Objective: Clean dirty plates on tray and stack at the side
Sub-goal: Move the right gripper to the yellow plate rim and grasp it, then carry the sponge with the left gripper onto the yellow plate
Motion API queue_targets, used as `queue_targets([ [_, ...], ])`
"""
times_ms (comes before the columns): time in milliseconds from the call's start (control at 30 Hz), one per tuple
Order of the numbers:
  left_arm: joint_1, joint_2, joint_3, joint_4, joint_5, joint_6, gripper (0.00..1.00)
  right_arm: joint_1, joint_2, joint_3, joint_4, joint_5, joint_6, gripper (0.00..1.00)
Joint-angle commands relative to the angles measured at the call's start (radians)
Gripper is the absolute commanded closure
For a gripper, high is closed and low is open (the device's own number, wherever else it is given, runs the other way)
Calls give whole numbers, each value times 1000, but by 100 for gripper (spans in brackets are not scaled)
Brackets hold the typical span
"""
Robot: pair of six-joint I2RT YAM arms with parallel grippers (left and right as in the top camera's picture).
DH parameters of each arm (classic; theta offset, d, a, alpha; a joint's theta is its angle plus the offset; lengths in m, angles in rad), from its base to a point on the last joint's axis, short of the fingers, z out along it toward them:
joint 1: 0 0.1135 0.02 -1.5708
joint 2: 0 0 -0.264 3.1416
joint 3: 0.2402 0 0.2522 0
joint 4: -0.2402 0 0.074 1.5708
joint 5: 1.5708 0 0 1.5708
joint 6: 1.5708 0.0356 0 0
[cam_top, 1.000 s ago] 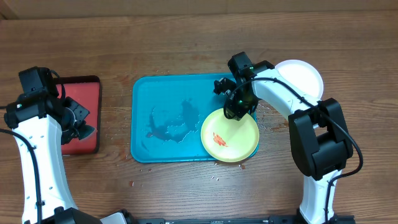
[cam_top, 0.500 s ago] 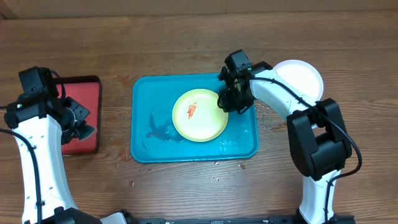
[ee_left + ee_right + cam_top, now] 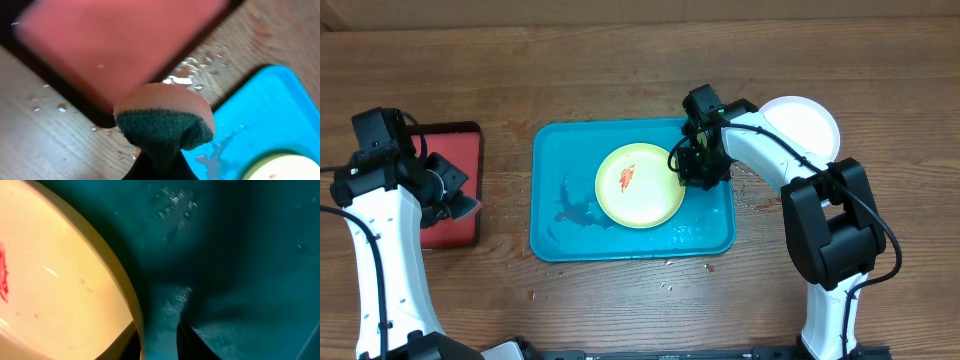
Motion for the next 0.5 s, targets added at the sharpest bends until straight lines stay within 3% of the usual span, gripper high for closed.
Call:
queue_targets([
  [0,-23,0,-2,11,93,76,96,6,3,-3,-26,33,63,70],
  [167,-50,0,-2,18,95,91,96,6,3,-3,-64,24,165,53],
  [267,-66,0,-2,20,95,96,96,8,3,-3,-68,-40,205,34],
  [300,-69,0,-2,21,95,99,96,8,3,-3,-68,-74,205,33],
  [400,-77,0,-2,22,95,101,96,8,3,-3,-72,-136,205,63],
  [467,-80,0,-2,23,95,101,96,8,3,-3,-77,-134,222,67],
])
